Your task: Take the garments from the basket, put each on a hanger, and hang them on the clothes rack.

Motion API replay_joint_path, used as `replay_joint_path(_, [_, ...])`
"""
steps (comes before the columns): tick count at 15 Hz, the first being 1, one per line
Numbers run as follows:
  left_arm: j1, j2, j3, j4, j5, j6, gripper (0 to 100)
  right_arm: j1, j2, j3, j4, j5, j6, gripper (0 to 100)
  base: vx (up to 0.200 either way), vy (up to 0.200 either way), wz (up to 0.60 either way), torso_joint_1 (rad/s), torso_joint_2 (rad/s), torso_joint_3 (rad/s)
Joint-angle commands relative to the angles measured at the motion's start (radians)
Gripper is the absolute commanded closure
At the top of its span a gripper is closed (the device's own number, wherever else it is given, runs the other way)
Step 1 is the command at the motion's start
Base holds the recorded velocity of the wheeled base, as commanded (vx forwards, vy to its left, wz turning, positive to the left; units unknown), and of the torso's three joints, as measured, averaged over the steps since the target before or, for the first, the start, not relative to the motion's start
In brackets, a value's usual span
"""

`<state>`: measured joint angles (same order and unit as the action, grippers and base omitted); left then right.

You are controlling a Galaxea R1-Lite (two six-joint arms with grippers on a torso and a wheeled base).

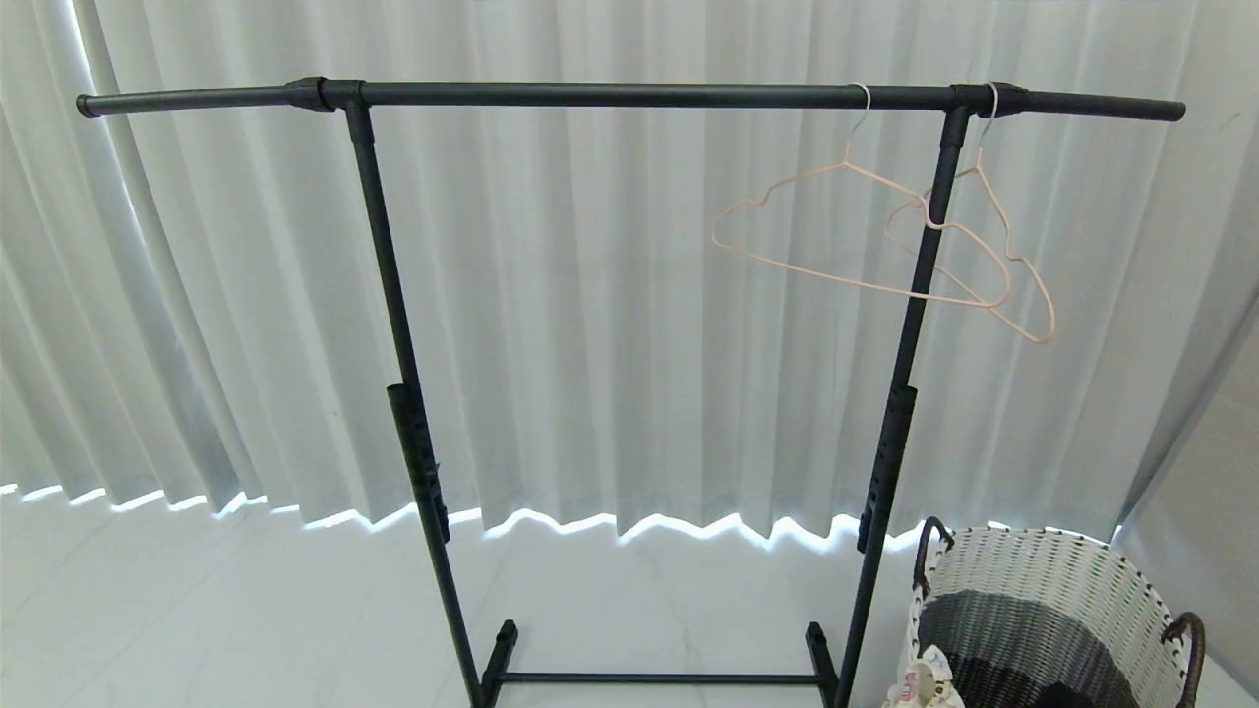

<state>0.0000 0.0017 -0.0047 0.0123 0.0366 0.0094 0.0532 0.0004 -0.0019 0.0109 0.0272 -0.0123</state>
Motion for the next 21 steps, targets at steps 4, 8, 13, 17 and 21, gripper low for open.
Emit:
replay_joint_path(4, [0.000,0.000,0.000,0.000,-0.001,0.000,0,0.000,0.000,-0.001,0.000,0.000,-0.008,0,0.000,0.000,0.00,0.000,0.00,0.000])
replay_joint_path(8, [0.000,0.000,0.000,0.000,-0.003,0.049,0,0.019,0.000,-0.009,-0.009,0.010,0.003,0,0.000,0.000,0.00,0.000,0.00,0.000])
replay_joint_path(13, [0.000,0.000,0.000,0.001,-0.003,0.024,0,0.140,0.576,-0.443,0.084,0.083,-0.018,0,0.000,0.000,0.00,0.000,0.00,0.000])
replay_joint_path(17, [0.000,0.000,0.000,0.000,-0.003,0.026,0,-0.076,1.213,-0.561,0.092,0.054,-0.627,0,0.000,0.000,0.00,0.000,0.00,0.000])
replay_joint_path(21, [0.000,0.000,0.000,0.000,-0.003,0.024,0,-0.099,1.460,-0.540,0.090,-0.050,-0.885,0,0.000,0.000,0.00,0.000,0.00,0.000])
